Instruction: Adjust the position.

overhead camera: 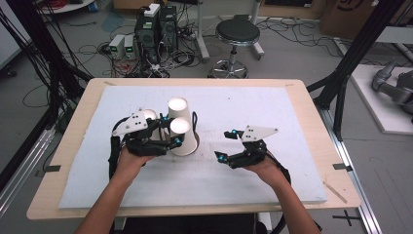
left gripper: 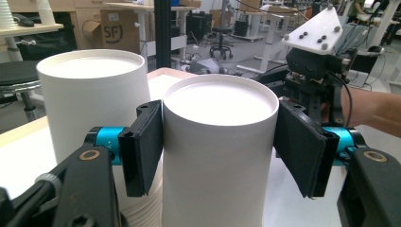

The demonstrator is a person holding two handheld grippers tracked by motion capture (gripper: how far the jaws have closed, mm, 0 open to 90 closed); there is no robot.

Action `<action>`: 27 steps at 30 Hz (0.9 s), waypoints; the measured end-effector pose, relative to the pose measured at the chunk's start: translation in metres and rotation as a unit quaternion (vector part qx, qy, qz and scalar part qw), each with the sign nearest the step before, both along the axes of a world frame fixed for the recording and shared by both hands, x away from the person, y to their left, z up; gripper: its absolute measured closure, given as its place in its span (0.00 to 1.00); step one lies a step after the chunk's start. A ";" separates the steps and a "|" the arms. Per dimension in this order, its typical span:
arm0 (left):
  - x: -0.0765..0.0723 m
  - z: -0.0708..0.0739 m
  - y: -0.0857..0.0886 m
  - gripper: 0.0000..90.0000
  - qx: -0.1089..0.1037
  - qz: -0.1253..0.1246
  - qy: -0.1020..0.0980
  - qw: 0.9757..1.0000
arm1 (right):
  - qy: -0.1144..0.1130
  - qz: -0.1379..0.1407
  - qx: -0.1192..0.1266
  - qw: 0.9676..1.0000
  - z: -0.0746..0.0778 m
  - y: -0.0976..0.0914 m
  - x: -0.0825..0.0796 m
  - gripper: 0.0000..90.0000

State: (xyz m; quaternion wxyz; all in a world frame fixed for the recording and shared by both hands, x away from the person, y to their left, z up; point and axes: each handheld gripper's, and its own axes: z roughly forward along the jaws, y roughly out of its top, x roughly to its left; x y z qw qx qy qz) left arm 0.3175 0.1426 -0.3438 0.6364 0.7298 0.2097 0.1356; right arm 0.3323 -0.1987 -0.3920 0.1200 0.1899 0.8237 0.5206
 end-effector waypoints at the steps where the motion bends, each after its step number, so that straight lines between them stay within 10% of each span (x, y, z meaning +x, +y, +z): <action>1: 0.001 0.000 -0.001 0.39 0.001 -0.002 -0.001 1.000 | -0.003 0.005 0.006 1.000 0.001 0.001 -0.001 0.23; 27: -0.003 -0.004 -0.044 0.39 0.012 -0.057 -0.004 0.998 | 0.005 0.064 0.053 0.997 0.003 0.020 -0.011 0.23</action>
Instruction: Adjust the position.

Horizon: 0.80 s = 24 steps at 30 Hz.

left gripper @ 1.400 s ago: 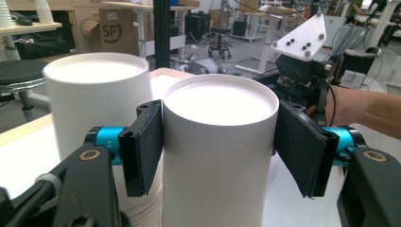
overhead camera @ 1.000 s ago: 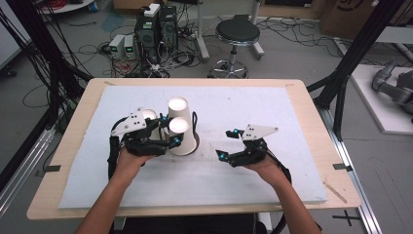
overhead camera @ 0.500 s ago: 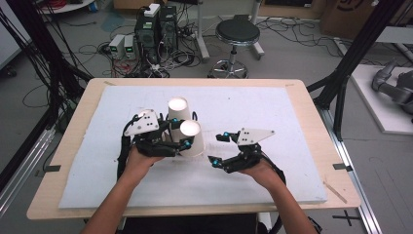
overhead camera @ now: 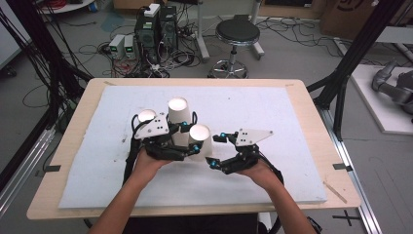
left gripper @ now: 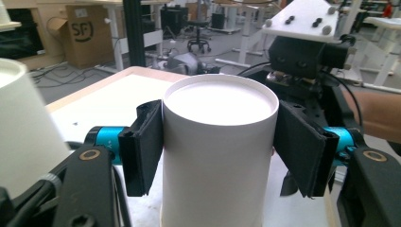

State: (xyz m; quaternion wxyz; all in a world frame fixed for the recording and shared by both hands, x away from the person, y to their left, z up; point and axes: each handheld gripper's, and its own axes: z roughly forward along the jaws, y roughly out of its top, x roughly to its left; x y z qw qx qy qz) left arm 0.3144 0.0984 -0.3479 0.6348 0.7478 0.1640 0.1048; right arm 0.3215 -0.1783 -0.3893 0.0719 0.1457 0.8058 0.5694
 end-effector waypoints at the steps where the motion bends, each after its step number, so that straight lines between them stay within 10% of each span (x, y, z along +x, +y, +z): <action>1: -0.001 0.000 -0.001 0.39 0.000 -0.001 0.000 1.000 | -0.001 0.002 0.000 1.000 0.000 0.001 0.000 0.22; 24: 0.001 -0.005 -0.013 0.39 -0.006 -0.029 0.006 1.000 | -0.003 0.035 0.015 0.999 -0.001 0.001 0.007 0.33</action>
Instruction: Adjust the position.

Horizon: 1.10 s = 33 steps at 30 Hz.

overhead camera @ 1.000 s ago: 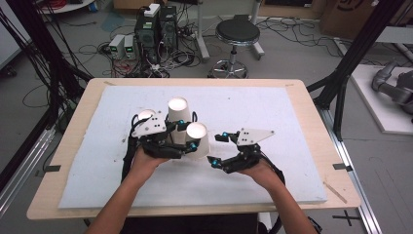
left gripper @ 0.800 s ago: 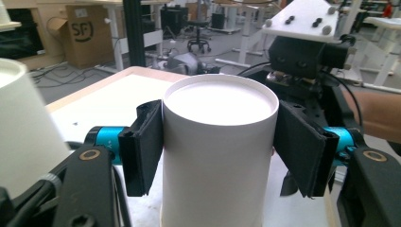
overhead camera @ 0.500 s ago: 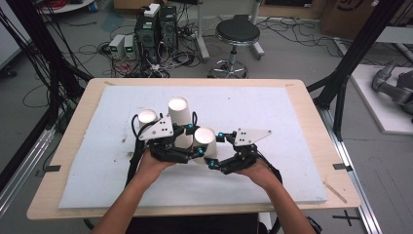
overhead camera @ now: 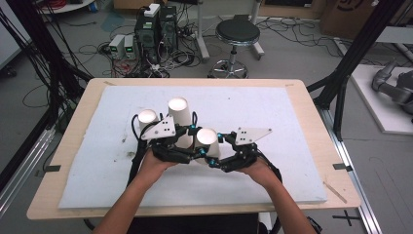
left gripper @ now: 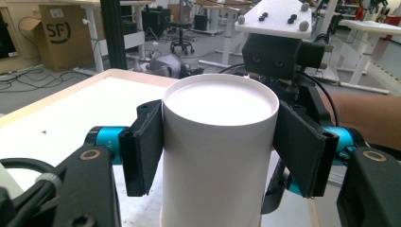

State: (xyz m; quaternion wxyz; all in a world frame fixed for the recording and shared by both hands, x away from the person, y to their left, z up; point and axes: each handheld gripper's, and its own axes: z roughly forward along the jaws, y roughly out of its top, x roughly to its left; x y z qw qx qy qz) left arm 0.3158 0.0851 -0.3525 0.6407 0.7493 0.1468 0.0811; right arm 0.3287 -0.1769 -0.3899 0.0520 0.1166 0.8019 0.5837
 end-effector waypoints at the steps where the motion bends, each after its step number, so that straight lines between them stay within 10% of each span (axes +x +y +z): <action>1: 0.000 0.000 0.000 0.39 0.002 0.000 -0.001 1.000 | -0.001 0.002 -0.002 1.000 0.000 -0.001 0.000 0.34; 8: 0.001 0.001 0.001 0.22 0.020 0.017 0.006 1.000 | -0.016 0.009 -0.022 1.000 0.002 -0.004 0.002 0.39; 19: 0.003 0.002 -0.006 0.22 0.061 -0.013 0.015 0.998 | -0.038 0.036 -0.076 0.996 0.004 0.003 0.002 0.40; 33: 0.004 0.000 -0.005 0.38 0.061 -0.049 0.014 0.997 | -0.014 0.051 -0.064 0.997 0.003 0.004 0.001 0.31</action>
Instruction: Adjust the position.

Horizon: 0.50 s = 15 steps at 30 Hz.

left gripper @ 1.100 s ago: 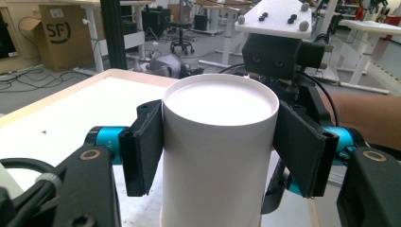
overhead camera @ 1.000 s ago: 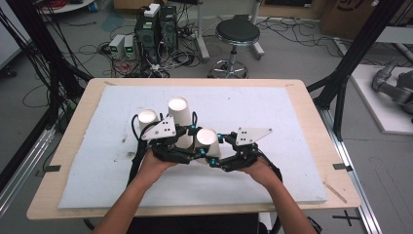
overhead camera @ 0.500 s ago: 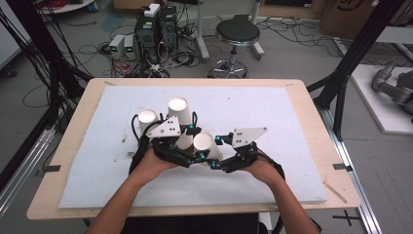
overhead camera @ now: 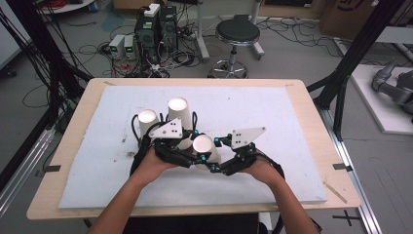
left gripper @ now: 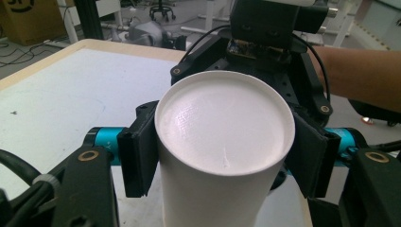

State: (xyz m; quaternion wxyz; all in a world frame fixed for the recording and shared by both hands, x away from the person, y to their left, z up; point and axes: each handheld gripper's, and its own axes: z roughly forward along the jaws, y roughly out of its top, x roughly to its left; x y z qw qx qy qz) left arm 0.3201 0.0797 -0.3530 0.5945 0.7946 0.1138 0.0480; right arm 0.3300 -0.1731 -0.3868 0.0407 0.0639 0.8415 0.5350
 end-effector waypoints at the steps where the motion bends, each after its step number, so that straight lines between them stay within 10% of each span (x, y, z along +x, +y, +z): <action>1: -0.001 0.000 0.001 0.38 -0.012 0.000 0.000 1.000 | 0.009 -0.001 0.004 1.000 0.000 0.000 -0.001 0.25; 10: -0.001 0.002 0.006 0.39 -0.061 -0.007 0.005 0.998 | 0.011 -0.013 0.029 0.999 -0.002 0.005 -0.003 0.21; 15: -0.001 0.001 0.007 0.39 -0.058 -0.008 0.009 0.998 | 0.013 0.001 0.029 0.999 -0.002 0.002 -0.002 0.34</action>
